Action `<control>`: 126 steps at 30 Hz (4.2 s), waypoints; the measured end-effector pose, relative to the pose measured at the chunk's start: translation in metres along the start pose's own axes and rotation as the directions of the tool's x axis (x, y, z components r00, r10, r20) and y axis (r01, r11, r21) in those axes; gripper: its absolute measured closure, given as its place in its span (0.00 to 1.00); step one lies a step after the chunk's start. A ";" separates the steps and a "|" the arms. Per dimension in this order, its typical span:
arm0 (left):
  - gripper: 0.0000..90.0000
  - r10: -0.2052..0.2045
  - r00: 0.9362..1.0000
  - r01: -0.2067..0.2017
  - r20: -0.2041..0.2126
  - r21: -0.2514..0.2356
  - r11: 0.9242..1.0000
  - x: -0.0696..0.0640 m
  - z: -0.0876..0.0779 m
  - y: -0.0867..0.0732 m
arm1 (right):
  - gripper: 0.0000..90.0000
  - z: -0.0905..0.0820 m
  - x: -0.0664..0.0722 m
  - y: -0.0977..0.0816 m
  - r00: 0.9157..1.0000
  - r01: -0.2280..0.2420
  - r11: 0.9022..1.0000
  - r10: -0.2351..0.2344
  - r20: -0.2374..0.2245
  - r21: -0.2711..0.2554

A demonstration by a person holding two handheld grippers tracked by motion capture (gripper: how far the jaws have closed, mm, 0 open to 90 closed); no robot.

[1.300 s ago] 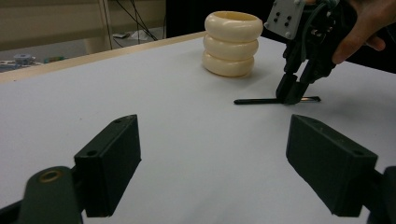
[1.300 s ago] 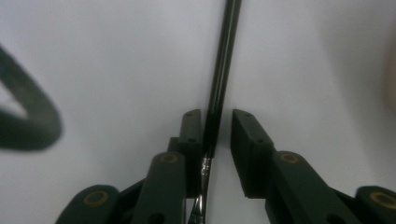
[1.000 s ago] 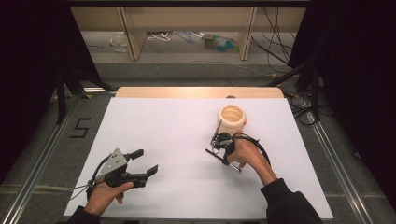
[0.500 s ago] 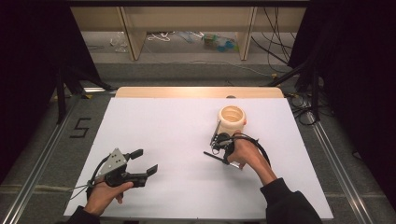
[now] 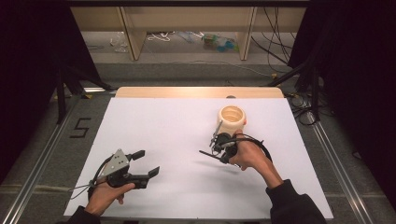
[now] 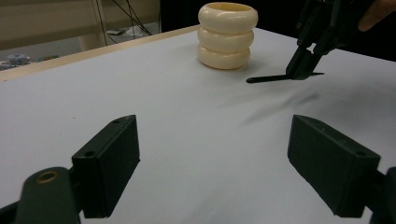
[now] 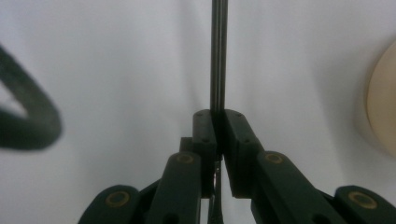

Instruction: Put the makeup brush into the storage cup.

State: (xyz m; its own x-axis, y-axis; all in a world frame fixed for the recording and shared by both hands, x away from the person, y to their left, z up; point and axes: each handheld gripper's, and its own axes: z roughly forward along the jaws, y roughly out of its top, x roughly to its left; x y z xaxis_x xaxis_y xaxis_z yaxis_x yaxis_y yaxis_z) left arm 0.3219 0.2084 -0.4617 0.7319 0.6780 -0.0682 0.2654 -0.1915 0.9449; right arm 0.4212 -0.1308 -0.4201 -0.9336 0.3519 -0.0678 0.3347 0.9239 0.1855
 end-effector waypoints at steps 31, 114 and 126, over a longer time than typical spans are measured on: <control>0.29 0.089 0.964 -0.144 0.252 0.211 0.967 -0.044 0.061 0.044 | 0.93 -0.022 0.062 0.019 0.976 0.218 0.973 -0.218 0.010 -0.080; 0.92 -0.202 0.847 -0.075 0.492 0.486 0.871 -0.050 0.103 0.054 | 0.93 -0.027 0.089 0.023 0.856 0.516 0.852 -0.510 0.088 -0.090; 0.93 -0.154 0.867 -0.085 0.474 0.445 0.892 -0.043 0.102 0.053 | 0.64 -0.040 0.084 0.018 0.883 0.455 0.885 -0.434 0.182 -0.095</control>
State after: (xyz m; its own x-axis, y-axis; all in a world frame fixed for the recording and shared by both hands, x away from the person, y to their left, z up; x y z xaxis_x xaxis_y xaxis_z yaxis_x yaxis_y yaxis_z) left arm 0.3686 0.0963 -0.4409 0.8911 0.2811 -0.3562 0.4537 -0.5438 0.7060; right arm 0.3438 -0.0905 -0.3830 -0.9459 -0.0628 -0.3184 -0.1404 0.9637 0.2270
